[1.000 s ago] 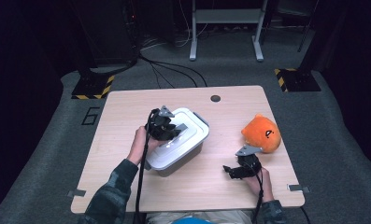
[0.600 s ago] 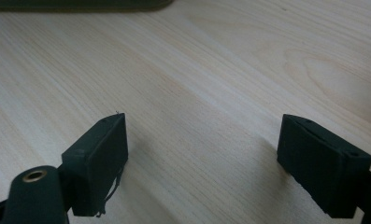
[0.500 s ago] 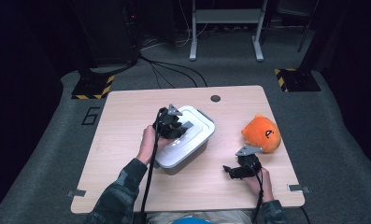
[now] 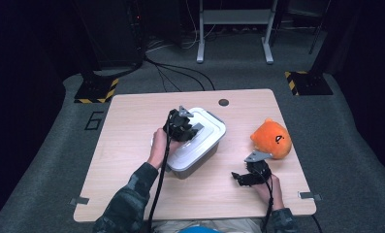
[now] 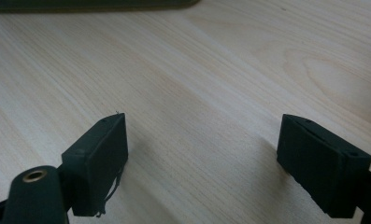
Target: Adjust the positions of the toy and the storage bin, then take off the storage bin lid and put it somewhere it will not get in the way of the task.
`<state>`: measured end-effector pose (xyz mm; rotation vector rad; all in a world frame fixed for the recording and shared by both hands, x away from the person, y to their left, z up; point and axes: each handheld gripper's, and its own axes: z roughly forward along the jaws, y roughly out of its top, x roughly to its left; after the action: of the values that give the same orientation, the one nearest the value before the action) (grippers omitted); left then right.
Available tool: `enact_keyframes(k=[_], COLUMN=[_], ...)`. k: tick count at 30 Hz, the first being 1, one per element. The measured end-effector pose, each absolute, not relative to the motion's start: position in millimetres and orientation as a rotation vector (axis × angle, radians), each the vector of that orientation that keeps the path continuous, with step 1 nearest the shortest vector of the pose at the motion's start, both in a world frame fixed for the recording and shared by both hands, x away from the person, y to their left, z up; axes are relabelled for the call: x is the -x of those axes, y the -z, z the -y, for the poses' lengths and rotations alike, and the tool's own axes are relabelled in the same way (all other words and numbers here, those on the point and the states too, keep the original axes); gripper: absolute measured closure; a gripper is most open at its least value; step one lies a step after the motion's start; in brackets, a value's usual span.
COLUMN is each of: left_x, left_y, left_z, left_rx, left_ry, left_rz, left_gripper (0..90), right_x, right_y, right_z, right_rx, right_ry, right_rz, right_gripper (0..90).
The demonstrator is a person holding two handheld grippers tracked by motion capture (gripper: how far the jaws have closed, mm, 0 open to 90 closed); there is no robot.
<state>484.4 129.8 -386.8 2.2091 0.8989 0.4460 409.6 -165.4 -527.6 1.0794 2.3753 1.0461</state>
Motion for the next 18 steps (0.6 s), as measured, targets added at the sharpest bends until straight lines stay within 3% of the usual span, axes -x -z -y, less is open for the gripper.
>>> enact_keyframes(k=[8,13,18], left_x=[-486.9,-483.4,-483.3], left_y=[386.7,384.2,384.2], left_z=[-130.4,-132.9,-137.4], left_rx=[-2.204,-2.225,-2.239], left_ry=[-0.438,-0.437,-0.448], left_rz=[-0.895,-0.906,-0.911], left_gripper=[66.0,50.1,44.1], right_x=[-409.6,-409.6,-409.6], right_y=[527.5,527.6,527.5], right_z=[165.5,165.4,165.4], right_rx=[-1.077,-1.079,-1.08], right_ry=[-1.045,-1.044,-1.044], right_rz=[-2.375,-2.371,-2.371], right_gripper=[15.7,15.8,15.9])
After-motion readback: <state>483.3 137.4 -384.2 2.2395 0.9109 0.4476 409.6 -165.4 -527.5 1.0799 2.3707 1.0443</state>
